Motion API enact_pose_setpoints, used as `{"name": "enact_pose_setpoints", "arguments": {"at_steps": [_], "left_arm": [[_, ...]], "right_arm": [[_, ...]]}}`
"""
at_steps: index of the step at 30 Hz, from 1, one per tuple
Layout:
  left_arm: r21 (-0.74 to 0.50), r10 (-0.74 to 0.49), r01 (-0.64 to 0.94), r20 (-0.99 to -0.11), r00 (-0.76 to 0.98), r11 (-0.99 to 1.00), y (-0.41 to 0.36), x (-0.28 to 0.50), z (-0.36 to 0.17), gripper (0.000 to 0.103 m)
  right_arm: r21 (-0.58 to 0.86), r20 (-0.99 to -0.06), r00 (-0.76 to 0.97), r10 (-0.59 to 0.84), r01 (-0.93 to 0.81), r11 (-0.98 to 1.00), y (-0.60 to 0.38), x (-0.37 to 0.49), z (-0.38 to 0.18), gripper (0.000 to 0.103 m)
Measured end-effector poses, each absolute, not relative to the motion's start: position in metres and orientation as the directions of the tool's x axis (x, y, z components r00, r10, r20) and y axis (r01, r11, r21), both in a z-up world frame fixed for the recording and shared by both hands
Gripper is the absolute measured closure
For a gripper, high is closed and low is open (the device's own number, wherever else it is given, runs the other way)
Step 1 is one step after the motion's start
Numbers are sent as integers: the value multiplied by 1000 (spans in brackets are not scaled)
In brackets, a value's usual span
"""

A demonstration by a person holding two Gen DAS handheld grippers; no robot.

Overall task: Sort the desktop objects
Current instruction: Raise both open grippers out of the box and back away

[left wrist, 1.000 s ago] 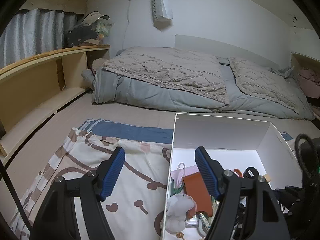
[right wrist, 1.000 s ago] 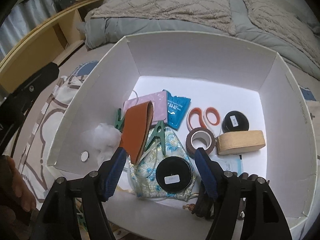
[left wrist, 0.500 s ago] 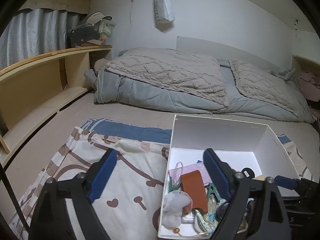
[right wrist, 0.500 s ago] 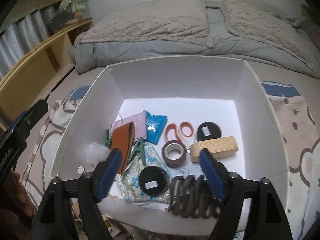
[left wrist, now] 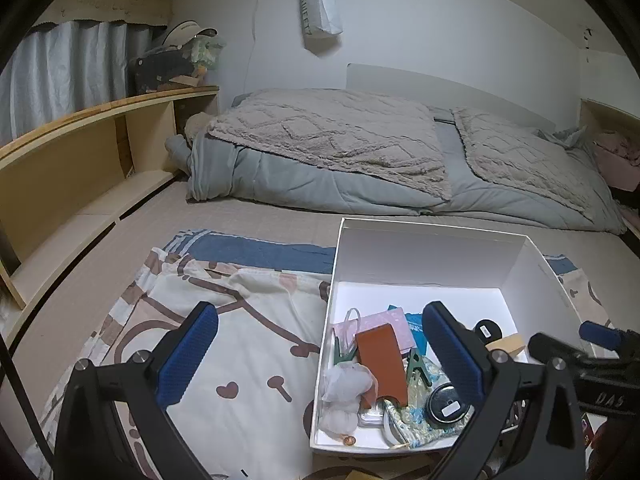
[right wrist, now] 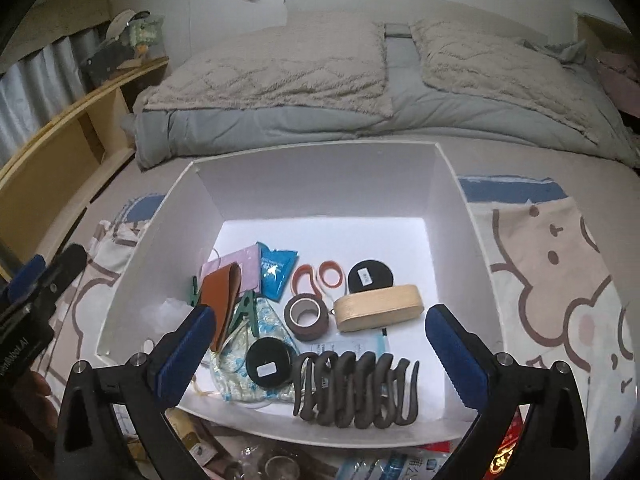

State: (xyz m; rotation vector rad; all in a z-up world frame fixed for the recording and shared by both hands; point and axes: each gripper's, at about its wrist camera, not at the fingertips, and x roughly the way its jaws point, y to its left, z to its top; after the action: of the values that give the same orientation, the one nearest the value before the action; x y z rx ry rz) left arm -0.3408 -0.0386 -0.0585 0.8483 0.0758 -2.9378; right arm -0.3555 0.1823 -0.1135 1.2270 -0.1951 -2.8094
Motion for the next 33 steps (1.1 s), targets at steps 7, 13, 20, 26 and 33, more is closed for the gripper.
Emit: {"name": "enact_pose_setpoints", "arguments": {"at_steps": [7,13,20,26,33], "left_arm": [[-29,-53,80,-526,-849,-996,-35,-333,-50,0],[-35,-42,70,-512,-858,-997,-33,-323,-41,0],[-39,-21,47,-503,-864,-998,-30,-314,-39,0],[-68,-6,46,-498,-867,-997,-32,-310,-33,0],[-101,9,47,-492,-870,-994,-37,-306,-26,0]], "right_arm": [[164,-674,-731,-111,-1,-987,195,-342,-97,0],[156,-621,-778,-93,-7,-988,202,-330,-85,0],[114,-564,-822,-72,9,-993,205,-315,-77,0],[85,-497,-867,-31,-12,-996,215,-300,-66,0],[43,-465,-885,9,-33,-999,224,-292,-64,0]]}}
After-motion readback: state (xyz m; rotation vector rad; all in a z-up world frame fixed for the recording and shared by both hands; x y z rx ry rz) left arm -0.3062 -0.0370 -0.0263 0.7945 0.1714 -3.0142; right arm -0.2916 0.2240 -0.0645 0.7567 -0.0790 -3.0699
